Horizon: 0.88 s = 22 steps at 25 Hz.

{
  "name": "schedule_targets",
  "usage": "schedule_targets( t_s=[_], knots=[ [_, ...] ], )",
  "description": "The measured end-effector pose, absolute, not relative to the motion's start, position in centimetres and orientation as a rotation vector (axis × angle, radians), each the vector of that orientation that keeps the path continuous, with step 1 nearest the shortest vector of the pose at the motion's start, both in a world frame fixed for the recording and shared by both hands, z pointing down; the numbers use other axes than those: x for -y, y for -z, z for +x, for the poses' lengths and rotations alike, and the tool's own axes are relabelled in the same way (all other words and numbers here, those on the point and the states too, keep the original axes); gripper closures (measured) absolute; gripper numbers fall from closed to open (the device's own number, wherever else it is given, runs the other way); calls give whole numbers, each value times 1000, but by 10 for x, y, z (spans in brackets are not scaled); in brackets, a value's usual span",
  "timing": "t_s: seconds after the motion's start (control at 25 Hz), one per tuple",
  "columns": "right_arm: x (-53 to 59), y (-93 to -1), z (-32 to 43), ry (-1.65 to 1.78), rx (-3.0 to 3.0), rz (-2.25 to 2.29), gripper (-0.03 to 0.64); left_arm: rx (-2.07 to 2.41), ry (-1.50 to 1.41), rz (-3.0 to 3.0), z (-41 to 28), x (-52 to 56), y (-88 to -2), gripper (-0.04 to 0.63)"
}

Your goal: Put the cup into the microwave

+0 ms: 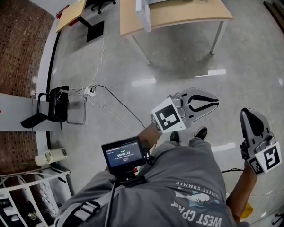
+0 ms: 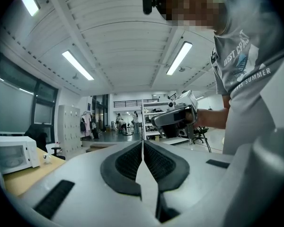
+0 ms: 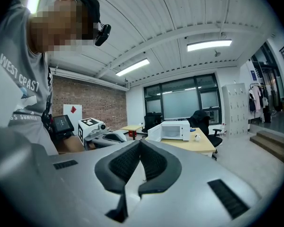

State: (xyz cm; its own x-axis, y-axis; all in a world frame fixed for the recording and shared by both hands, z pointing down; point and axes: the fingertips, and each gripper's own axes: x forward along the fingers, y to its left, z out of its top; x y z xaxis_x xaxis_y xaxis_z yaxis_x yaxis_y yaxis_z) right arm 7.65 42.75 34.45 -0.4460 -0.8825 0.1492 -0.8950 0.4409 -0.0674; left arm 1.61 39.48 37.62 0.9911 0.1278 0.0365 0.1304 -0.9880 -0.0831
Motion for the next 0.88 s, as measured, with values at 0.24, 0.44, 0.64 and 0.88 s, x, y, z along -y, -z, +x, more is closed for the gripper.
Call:
schedule_targets(
  t_s=[0.24, 0.44, 0.64, 0.88],
  knots=[
    [-411, -347, 111, -292, 2637, 1642, 598, 186, 71, -3058, 45, -381, -380, 568],
    [-403, -353, 152, -312, 2632, 1645, 598, 173, 84, -3065, 84, -377, -381, 568],
    [-390, -355, 200, -307, 2631, 1627, 598, 155, 99, -3021, 130, -368, -379, 569],
    [-372, -349, 244, -288, 2662, 1578, 598, 133, 105, -3008, 178, -352, -371, 568]
  ],
)
